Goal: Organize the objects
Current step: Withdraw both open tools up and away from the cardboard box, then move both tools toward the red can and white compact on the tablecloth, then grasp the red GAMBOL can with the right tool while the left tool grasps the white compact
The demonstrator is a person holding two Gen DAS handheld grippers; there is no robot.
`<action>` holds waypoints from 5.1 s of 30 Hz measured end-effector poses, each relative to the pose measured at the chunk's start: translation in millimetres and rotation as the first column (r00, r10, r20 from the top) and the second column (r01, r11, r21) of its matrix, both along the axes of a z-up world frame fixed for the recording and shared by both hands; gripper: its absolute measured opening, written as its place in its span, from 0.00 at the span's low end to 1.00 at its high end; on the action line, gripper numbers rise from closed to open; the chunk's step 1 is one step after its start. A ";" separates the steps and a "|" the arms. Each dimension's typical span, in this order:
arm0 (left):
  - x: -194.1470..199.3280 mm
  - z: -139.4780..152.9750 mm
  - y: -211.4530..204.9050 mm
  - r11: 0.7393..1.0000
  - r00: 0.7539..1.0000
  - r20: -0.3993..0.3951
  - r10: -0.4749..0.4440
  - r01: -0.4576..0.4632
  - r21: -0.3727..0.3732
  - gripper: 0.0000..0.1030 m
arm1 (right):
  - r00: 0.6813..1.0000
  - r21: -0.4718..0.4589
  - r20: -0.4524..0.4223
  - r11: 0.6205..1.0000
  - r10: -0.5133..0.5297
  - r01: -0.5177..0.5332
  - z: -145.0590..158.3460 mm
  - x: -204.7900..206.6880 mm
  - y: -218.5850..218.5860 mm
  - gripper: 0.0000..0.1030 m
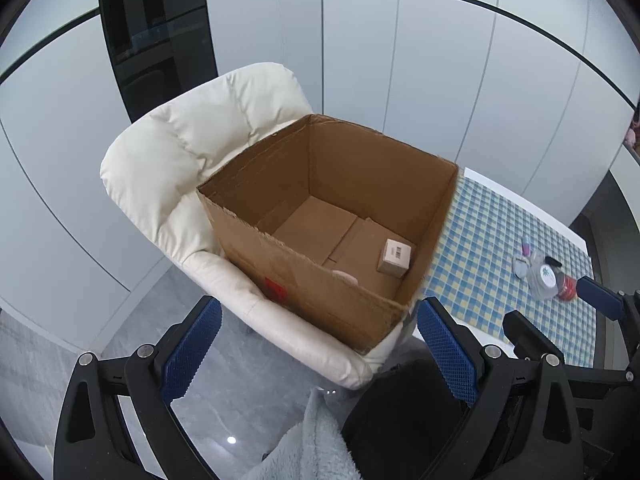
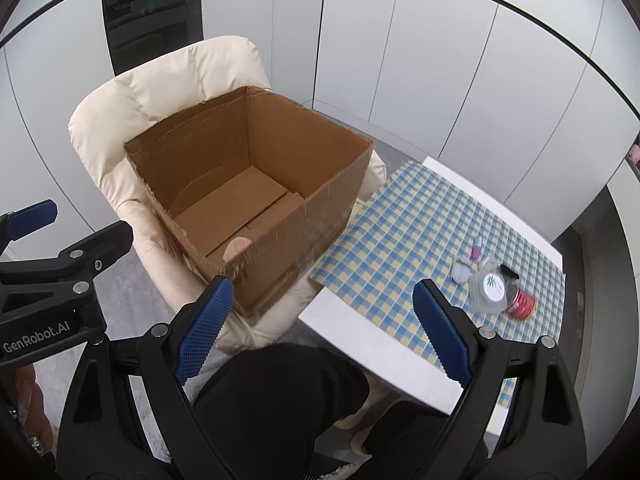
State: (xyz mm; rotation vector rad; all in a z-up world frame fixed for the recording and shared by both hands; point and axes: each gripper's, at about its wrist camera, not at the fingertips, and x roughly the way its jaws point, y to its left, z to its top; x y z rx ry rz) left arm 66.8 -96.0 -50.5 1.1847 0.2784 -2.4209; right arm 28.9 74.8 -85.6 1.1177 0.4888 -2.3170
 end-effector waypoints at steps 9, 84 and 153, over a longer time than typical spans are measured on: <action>20.8 -2.0 18.4 1.000 1.000 0.006 -0.026 0.026 -0.010 0.96 | 1.000 0.003 0.006 1.000 -0.023 0.023 -2.4 22.3 21.8 0.91; -37.9 -16.3 153.4 0.939 0.939 0.067 -0.337 0.340 -0.046 0.96 | 0.905 -0.121 0.122 0.899 -0.407 0.420 -19.7 -1.9 192.8 0.91; -268.3 -150.6 280.1 0.855 0.836 0.182 -0.518 0.500 0.136 0.95 | 0.710 -0.067 0.210 0.714 -0.672 0.696 -210.9 -266.2 335.3 0.91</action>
